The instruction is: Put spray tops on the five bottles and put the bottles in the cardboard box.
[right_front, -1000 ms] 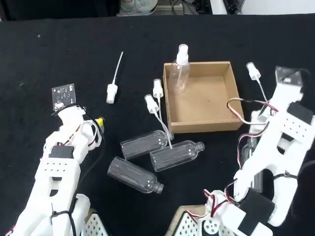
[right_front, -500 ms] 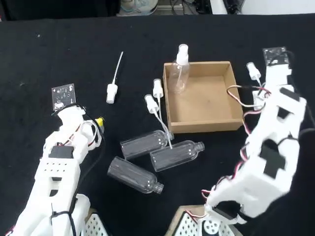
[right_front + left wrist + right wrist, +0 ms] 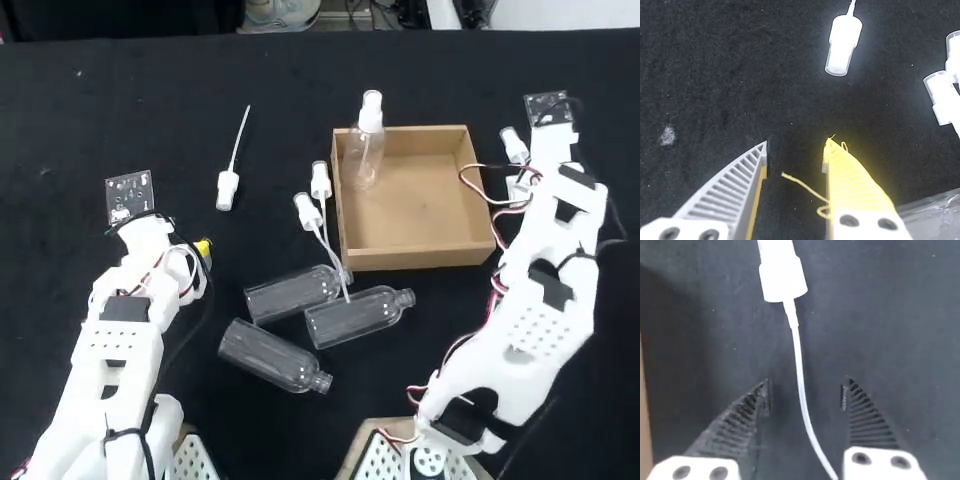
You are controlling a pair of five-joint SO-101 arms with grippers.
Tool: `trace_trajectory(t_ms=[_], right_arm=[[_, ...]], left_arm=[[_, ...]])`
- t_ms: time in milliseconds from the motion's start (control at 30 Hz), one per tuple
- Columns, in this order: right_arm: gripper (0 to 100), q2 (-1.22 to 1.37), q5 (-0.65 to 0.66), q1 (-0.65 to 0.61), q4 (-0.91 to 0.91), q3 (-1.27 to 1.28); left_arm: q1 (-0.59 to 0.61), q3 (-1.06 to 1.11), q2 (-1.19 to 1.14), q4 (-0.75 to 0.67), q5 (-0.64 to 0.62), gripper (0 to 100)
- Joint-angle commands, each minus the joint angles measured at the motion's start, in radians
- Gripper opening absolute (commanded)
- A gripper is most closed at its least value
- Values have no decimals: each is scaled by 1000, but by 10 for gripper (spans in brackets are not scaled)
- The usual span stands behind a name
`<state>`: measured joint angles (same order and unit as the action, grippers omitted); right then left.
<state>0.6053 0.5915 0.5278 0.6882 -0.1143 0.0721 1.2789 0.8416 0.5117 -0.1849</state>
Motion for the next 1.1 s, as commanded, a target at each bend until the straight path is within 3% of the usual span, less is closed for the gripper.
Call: trace_trajectory(t_ms=[0, 167, 333, 633, 900, 1067], right_arm=[[173, 42, 8, -12, -18, -122], [6, 110, 14, -14, 44, -196], [11, 134, 31, 6, 143, -286], [10, 140, -77, 41, 385, -493], [21, 142, -68, 17, 376, -536], [158, 183, -66, -46, 304, -538]], left_arm=[[-2, -10, 20, -18, -9, 181], [-2, -8, 20, -18, -9, 181], [5, -8, 20, -18, -9, 181], [1, -10, 20, -18, -8, 181], [-1, -10, 20, -18, -6, 181], [-1, -10, 20, -18, -6, 181]])
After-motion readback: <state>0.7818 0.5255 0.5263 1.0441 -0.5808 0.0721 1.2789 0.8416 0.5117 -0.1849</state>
